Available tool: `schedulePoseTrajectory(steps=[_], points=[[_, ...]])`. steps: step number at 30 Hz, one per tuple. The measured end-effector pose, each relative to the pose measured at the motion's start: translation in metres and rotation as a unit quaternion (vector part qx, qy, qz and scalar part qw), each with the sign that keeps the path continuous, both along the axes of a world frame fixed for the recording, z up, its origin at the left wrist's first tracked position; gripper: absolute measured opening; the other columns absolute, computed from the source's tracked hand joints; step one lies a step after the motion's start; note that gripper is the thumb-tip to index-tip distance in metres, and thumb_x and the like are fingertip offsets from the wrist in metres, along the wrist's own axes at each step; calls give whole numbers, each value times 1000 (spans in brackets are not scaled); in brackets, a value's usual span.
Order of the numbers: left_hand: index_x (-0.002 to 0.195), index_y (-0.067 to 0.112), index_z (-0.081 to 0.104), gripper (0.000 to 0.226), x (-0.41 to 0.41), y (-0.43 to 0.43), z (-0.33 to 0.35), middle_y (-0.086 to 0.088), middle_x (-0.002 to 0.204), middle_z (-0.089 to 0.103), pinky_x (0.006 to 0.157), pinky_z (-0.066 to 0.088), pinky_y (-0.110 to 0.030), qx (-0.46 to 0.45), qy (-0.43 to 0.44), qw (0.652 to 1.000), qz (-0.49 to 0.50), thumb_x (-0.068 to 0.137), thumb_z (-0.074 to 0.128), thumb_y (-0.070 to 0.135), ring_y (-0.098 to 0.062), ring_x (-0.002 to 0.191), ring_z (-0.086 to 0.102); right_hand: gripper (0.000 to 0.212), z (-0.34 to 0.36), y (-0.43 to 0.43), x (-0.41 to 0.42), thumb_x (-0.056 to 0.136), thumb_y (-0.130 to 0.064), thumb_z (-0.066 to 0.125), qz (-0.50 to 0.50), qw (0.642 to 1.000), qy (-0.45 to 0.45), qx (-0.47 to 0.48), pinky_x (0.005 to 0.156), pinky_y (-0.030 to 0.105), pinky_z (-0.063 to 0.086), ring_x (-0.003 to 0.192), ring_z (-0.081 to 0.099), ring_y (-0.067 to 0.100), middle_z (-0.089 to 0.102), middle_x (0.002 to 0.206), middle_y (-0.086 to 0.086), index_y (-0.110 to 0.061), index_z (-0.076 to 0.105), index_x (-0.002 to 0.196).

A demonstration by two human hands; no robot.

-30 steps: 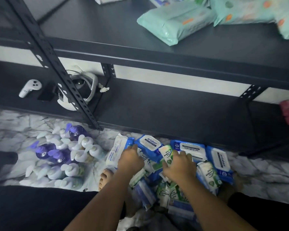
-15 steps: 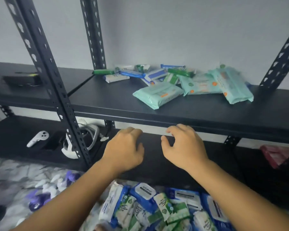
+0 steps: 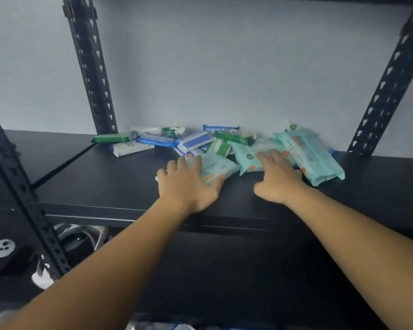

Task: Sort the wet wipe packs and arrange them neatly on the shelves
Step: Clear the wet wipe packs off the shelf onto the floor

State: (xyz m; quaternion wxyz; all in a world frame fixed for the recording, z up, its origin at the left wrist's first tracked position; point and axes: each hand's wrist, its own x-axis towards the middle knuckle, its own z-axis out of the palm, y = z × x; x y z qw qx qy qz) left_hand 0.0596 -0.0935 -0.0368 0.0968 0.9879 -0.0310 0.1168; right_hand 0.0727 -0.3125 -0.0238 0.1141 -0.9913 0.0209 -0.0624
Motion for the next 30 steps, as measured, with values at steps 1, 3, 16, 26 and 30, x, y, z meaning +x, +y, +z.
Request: schedulePoseTrajectory(steps=[1,3,16,26,30], points=[[147,35,35,78,3,-4,-8,-7,146,42,107,28,-54,11,-7,1000,9,86,23,81,-34,133,39,97,-1,-4,10,72,-23,61,-7,1000,5,-11,108,56,28,146,20,25,17,157,-5,-33,13,156],[146,38,36,71,8,-6,-19,-6,142,45,105,27,-53,17,-49,999,14,88,25,77,-33,129,41,100,-4,-10,28,78,-22,57,-9,1000,20,-2,114,60,18,152,5,24,4,163,-10,-35,-4,157],[127,24,47,64,19,-4,-8,1,136,51,101,34,-49,1,0,1000,-3,80,36,66,-34,121,47,45,-17,-4,19,103,-51,19,27,994,-50,93,101,51,41,122,41,37,44,118,4,-32,55,84],[137,27,38,76,-8,8,-2,-10,134,52,102,36,-49,69,11,998,3,82,44,80,-37,122,49,118,15,-1,-13,62,-81,66,-153,984,74,46,109,54,33,145,15,41,13,160,10,-20,25,154],[138,27,35,75,-17,15,5,-10,134,51,99,37,-52,73,29,997,10,83,45,78,-38,122,48,105,32,-10,-23,69,-49,71,-154,974,165,21,75,41,42,141,25,43,-1,158,10,-26,18,156]])
